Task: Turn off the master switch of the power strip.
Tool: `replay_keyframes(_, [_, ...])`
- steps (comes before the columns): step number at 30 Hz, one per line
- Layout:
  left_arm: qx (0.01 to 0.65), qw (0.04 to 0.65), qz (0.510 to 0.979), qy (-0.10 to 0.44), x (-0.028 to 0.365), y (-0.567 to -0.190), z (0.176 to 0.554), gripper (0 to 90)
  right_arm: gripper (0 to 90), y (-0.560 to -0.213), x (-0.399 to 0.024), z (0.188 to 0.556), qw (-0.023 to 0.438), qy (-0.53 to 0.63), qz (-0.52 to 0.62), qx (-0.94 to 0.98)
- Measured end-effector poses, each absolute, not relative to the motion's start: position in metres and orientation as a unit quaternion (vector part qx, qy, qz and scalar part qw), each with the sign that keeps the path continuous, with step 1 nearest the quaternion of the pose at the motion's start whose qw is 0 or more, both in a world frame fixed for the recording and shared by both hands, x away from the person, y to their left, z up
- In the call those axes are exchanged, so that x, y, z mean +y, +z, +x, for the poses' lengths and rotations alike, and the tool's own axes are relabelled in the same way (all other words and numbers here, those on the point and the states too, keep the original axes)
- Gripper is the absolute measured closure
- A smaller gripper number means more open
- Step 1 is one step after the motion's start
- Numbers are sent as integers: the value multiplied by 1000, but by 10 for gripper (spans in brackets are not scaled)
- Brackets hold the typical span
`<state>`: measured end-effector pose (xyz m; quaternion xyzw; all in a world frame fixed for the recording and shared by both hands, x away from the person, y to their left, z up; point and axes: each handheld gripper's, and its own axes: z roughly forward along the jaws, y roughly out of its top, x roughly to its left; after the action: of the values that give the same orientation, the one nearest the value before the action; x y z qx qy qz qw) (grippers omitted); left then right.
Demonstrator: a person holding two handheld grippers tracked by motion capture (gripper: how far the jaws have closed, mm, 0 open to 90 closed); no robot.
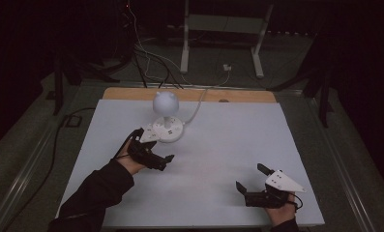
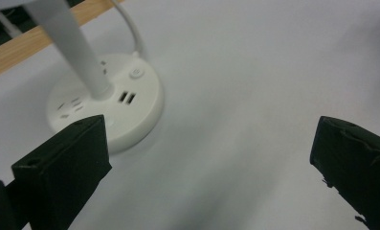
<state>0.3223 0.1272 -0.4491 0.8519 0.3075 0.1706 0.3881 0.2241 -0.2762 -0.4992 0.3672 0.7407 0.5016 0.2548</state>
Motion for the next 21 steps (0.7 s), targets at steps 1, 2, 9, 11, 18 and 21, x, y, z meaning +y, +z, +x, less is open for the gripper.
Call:
replay_keyframes(1, [308,389,852,169,130,-450,320,4,0,-499,-276,224,254,502,367,741])
replay_keyframes(2, [310,388,851,169,133,-450,318,3,0,-499,-276,224,255,501,367,741])
replay_keyframes(9, [314,395,848,163,153,-457,301,4,0,-499,-275,224,257,500,366,742])
replay_keyframes(11, [315,397,847,160,157,-460,296,4,0,-499,-275,224,257,499,367,742])
replay_keyframes(18, [316,402,846,151,172,-471,279,3,0,-499,-275,224,257,498,367,743])
replay_keyframes(21, [316,403,847,145,177,-477,273,4,0,-499,-274,224,257,497,366,743])
